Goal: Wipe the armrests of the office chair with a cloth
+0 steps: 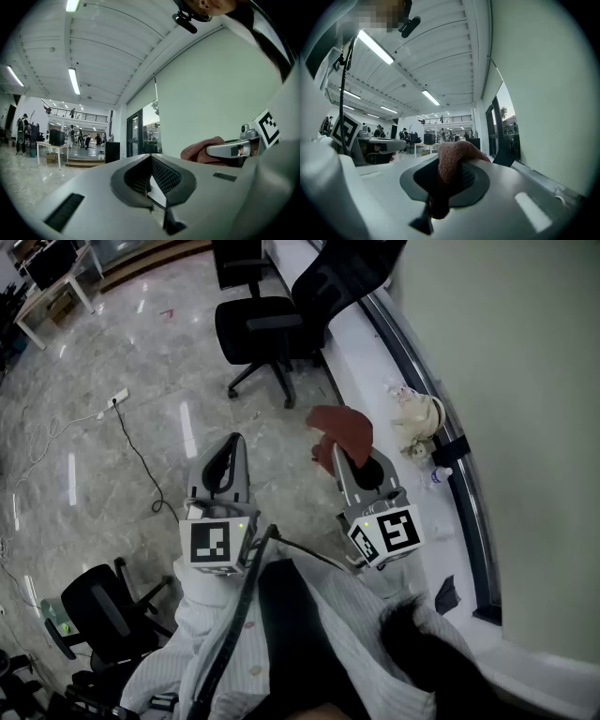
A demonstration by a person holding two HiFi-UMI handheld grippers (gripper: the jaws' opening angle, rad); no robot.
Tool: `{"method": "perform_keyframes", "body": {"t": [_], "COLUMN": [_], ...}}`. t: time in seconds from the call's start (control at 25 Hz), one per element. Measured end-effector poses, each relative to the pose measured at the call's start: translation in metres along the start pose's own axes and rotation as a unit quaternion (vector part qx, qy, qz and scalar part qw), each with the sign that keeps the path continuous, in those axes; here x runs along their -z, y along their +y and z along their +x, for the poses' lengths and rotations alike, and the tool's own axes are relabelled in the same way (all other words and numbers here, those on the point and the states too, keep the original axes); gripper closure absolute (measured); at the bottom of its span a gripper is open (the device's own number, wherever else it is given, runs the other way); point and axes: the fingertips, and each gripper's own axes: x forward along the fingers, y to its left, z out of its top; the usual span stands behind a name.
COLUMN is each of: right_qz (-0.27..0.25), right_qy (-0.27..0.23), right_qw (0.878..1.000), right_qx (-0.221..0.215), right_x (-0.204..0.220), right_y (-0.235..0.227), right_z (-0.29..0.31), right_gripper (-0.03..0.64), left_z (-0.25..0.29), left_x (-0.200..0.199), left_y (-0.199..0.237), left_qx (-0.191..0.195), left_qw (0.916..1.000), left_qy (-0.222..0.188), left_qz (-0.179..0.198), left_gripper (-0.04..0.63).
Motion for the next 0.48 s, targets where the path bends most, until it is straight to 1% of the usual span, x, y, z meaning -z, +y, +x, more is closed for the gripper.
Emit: {"method": "perform_keyframes", "body": {"t": [0.48], "right_qz": [0.005], "right_qy": [0.001], "right_qw": [1.000], "right_qx": [-0.002], "right_x": [0.0010], "right_y": [-0.0019], "right_z": [0.0024], "right_gripper": [0.586], "left_z": [0.0022], "left_x": [0.0030], "left_y": [0.0037], "left_qx": [-0.004], "left_qw": [1.0000], "left_qy": [0.005], "left_qz": [-0.001], "left_gripper": [0.592]}}
